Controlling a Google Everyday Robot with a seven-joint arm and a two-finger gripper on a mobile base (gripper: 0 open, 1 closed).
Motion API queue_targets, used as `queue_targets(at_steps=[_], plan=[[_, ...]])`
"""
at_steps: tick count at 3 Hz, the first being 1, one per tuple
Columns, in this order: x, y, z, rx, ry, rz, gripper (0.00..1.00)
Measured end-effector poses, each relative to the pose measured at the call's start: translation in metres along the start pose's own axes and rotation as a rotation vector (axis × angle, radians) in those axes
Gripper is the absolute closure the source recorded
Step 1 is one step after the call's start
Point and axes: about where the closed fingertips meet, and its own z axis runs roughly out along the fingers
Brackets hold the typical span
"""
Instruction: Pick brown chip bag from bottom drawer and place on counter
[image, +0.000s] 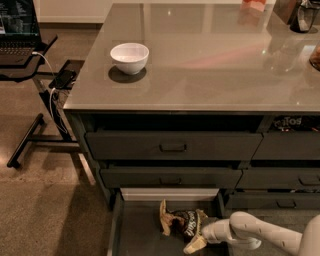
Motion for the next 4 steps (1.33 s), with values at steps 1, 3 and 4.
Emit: queue_targets(at_steps=[1, 3, 4], plan=[[0.014, -0.003, 0.026, 0.029, -0.034, -0.013, 0.00], [0.017, -0.029, 0.054, 0.137, -0.076, -0.015, 0.00], [0.016, -0.031, 0.056, 0.145, -0.080, -0.013, 0.14]])
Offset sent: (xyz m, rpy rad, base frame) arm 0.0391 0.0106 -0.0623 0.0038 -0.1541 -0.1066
